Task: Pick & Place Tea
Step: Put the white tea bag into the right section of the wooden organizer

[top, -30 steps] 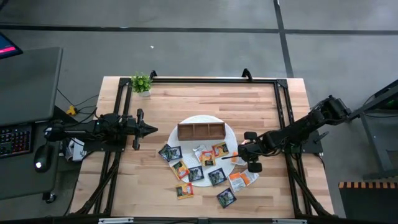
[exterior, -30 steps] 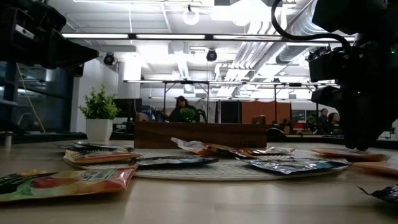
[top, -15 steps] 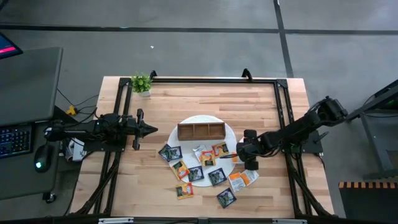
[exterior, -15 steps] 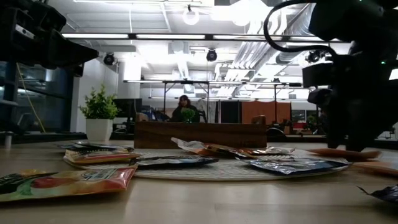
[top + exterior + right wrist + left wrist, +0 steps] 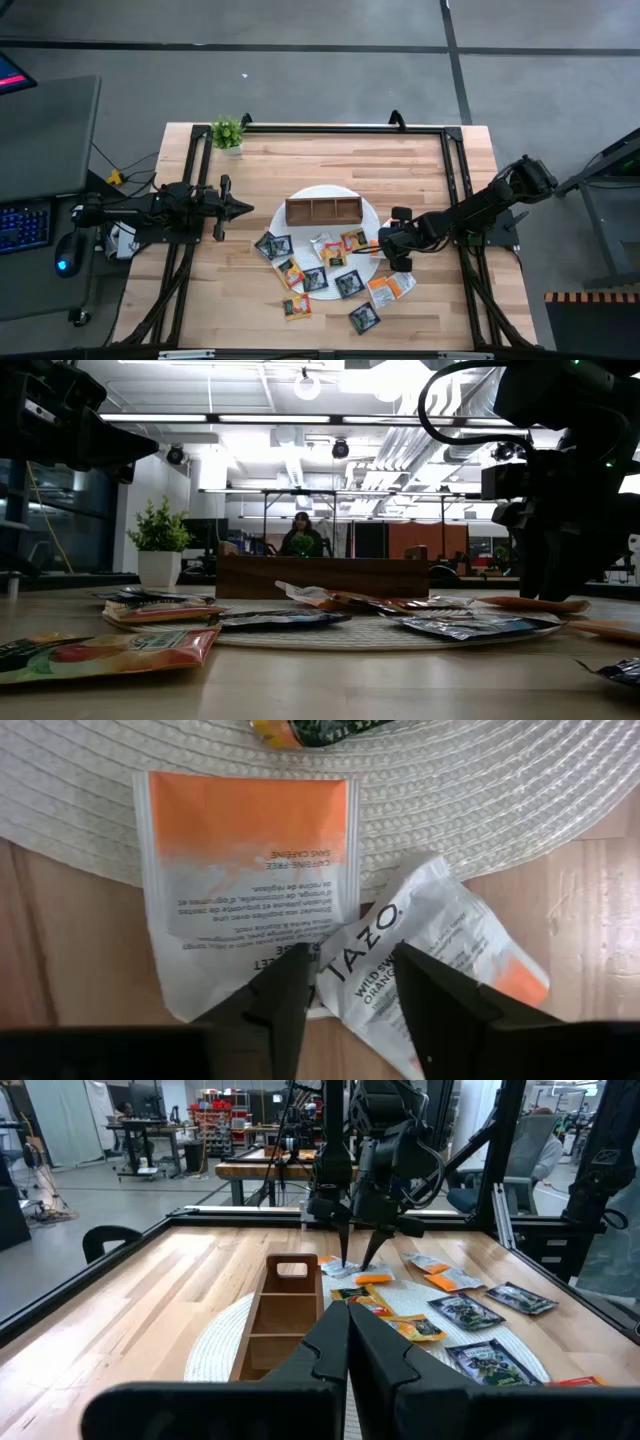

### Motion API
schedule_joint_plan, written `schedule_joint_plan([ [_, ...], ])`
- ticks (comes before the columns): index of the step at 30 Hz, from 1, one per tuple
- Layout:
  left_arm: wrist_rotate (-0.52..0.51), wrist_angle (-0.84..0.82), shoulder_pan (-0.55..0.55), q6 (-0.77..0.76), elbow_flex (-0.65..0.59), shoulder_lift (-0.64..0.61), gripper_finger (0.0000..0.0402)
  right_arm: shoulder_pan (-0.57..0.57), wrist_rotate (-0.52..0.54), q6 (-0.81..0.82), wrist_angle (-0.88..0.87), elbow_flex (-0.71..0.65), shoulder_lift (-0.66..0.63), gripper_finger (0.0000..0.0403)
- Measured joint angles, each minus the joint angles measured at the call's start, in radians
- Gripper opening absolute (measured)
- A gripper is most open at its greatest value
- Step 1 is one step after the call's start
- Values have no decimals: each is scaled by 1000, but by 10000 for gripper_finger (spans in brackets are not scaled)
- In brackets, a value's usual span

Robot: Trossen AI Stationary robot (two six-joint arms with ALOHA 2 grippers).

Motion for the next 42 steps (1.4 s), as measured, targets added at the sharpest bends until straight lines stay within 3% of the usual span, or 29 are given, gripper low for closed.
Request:
schedule_joint_plan([
  [16,0,0,0,0,0,0,1,0,-19,24,-30,0,-44,5],
  [26,0,0,0,0,0,0,1,0,13,82,-104,38,-115,2],
  [37,0,0,0,0,0,0,1,-82,62,88,-303,259,-266,1],
  [42,0,0,0,0,0,0,1,-148,-46,83,-282,348,-288,0],
])
